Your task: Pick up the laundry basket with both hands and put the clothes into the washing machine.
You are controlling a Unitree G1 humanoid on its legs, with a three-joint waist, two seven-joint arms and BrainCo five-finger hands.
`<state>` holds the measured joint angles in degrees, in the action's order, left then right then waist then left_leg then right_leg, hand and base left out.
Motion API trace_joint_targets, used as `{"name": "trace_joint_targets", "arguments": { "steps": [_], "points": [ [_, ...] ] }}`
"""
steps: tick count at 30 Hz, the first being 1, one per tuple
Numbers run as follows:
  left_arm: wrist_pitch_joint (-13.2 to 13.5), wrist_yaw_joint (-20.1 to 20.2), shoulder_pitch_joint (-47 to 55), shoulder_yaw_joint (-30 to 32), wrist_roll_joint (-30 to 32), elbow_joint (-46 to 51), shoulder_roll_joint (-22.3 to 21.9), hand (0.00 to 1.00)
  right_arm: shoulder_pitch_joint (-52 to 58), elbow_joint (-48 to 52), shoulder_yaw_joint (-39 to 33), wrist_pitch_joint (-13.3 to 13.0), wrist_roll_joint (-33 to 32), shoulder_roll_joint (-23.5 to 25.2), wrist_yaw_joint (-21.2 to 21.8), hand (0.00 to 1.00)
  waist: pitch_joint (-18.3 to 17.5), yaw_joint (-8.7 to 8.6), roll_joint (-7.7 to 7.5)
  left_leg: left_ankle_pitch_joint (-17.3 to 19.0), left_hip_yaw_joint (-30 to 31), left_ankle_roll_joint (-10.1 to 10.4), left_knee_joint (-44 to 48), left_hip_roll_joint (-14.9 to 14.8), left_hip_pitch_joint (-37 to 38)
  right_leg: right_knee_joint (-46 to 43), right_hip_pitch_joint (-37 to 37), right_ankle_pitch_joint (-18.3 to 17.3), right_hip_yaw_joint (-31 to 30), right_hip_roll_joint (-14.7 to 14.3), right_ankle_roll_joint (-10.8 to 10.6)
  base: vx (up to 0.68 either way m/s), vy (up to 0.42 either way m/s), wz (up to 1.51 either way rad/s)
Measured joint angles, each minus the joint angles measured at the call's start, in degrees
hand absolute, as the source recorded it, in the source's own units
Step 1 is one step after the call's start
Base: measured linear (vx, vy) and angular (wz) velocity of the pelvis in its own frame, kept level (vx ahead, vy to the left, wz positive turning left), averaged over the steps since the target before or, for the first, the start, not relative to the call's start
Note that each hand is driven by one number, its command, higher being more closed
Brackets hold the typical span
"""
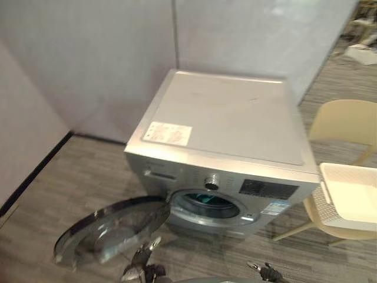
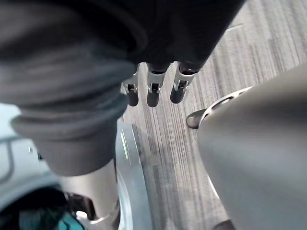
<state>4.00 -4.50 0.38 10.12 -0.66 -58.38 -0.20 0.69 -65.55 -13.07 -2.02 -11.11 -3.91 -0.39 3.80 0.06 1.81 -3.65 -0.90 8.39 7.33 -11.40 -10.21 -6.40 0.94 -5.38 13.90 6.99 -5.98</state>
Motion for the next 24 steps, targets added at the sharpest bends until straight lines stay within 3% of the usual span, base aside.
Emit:
{"name": "trace_joint_targets", "arguments": {
  "steps": [1,2,3,4,5,7,9,10,12,13,14,17,20,22,24],
  "points": [
    [0.58,-0.06,-0.61,-1.59,-0.29,1.33,-0.26,0.0,-1.97,0.28,-0.08,-0.02,-0.01,-0.2,-0.16,0.0,1.25,0.07,1.03,-1.42,0.84,-0.45,2.04,-0.71,-3.54,-0.62,-1.92,0.44,1.46,-1.57,2.35,-0.27,-0.027,0.99],
    [0.46,-0.2,-2.03,-0.98,-0.96,1.49,0.28,0.0,-3.89,0.4,-1.02,-0.37,0.0,0.91,-0.65,0.0,2.56,0.46,-0.27,3.53,-1.18,-3.17,10.98,-0.13,-5.69,0.92,-1.31,0.87,4.39,0.14,2.85,-0.23,0.01,0.72],
    [0.25,-0.45,-2.04,-0.97,-1.0,1.56,0.14,0.0,-4.27,1.02,-1.83,-0.46,-0.02,1.16,-0.75,0.0,3.39,0.52,-0.61,7.81,-2.66,-5.59,20.75,-0.77,-7.37,-0.24,-1.14,0.95,4.9,0.59,2.97,-0.23,0.043,0.52],
    [0.33,-0.49,-1.24,-0.9,-0.98,1.75,-0.12,0.0,-3.57,2.98,-1.8,-0.53,-0.04,1.33,-0.91,0.0,3.68,0.76,-1.01,10.41,-5.55,-6.69,34.41,-1.86,-7.37,-1.86,-0.89,0.95,5.26,1.26,2.97,-0.15,0.058,0.21],
    [0.34,-0.49,-1.05,-0.88,-1.0,1.65,-0.04,0.0,-3.03,3.42,-2.21,-0.54,-0.04,1.35,-0.9,0.0,3.63,0.68,-0.91,10.54,-6.66,-6.79,38.39,-2.88,-6.4,-2.13,-0.4,0.95,5.66,1.4,2.97,-0.17,0.087,0.3],
    [0.31,-0.41,-0.13,-0.62,-1.02,0.97,0.58,0.0,-2.23,3.72,-4.22,-0.23,-0.12,1.93,-0.85,0.0,3.31,-0.94,-0.47,10.56,-8.24,-6.86,43.99,-9.08,-0.81,-2.3,0.17,1.29,7.66,1.63,2.41,-0.16,0.138,0.45],
    [0.08,-0.36,-0.15,-0.6,-1.01,-1.11,0.88,0.0,-1.31,2.66,-5.37,-0.1,-0.16,1.55,-0.85,0.0,2.3,-1.9,-0.05,10.06,-8.06,-7.1,37.51,-13.77,3.06,-2.46,-1.28,2.56,9.21,2.57,0.72,-0.13,0.224,0.63],
    [-0.54,-0.37,0.2,-0.5,-0.95,-1.91,1.15,0.0,-1.32,0.71,-6.93,0.36,-0.14,0.96,-0.86,0.0,1.23,-2.49,-0.18,12.6,-8.11,-2.61,28.27,-10.4,6.11,-1.69,-2.37,4.31,9.7,3.71,-0.23,-0.12,0.272,0.63],
    [-1.35,-0.51,1.25,-0.72,-0.95,-2.08,2.73,0.0,-1.09,-3.16,-7.11,1.4,-0.3,1.85,-0.51,0.0,0.25,-2.78,-1.74,14.42,-6.89,0.2,20.1,-7.26,8.08,0.56,-2.21,5.21,9.98,2.91,-0.26,-0.03,0.175,0.64],
    [-1.54,-0.49,1.27,-0.72,-0.98,-2.1,3.87,0.0,-1.26,-3.87,-7.26,1.45,-0.04,1.58,-0.7,0.0,0.28,-2.4,-1.76,15.6,-6.85,2.06,17.52,-6.64,9.16,2.3,-0.81,7.18,12.0,3.19,0.96,0.01,0.12,0.67],
    [-1.54,-0.49,1.23,-0.73,-0.98,-2.1,4.31,0.0,-1.28,-3.88,-7.27,1.4,0.04,1.55,-0.68,0.0,0.31,-2.57,-1.66,15.89,-6.84,2.54,16.5,-6.26,9.85,2.4,-0.06,7.82,12.65,3.64,0.83,-0.01,0.192,0.57],
    [-0.95,-0.49,1.44,-1.65,-0.98,-2.06,5.5,0.0,-1.25,-3.9,-5.91,1.34,0.48,1.32,-0.55,0.0,-0.73,-2.46,-1.09,15.88,-7.01,2.52,10.43,-3.83,13.17,2.33,1.88,10.16,12.78,5.71,0.29,-0.08,0.254,0.41],
    [-0.71,-0.48,1.36,-4.1,-0.95,-2.06,6.18,0.0,-3.26,-3.83,-2.09,1.3,0.82,0.79,-0.68,0.0,-2.46,-2.28,-1.3,14.98,-7.74,1.49,2.37,-1.92,13.37,2.42,-1.72,10.78,12.64,7.17,-0.51,-0.12,0.084,0.09],
    [-0.71,-0.49,1.44,-5.76,-0.81,-2.62,6.44,0.0,-5.4,-3.31,1.63,1.28,1.01,1.14,-0.66,0.0,-2.3,-2.26,-2.51,10.16,-8.99,0.83,-4.12,0.77,13.28,2.46,-5.66,11.75,11.69,9.27,-1.26,-0.19,0.007,-0.1],
    [-0.69,-0.52,1.5,-6.17,-0.27,-3.2,5.99,0.0,-5.91,-2.78,3.65,1.22,1.0,1.26,-0.69,0.0,-1.97,-2.18,-3.0,7.98,-9.46,0.45,-7.31,1.84,12.99,2.63,-7.66,12.02,10.76,9.84,-1.62,-0.19,-0.026,-0.08]
  ]
}}
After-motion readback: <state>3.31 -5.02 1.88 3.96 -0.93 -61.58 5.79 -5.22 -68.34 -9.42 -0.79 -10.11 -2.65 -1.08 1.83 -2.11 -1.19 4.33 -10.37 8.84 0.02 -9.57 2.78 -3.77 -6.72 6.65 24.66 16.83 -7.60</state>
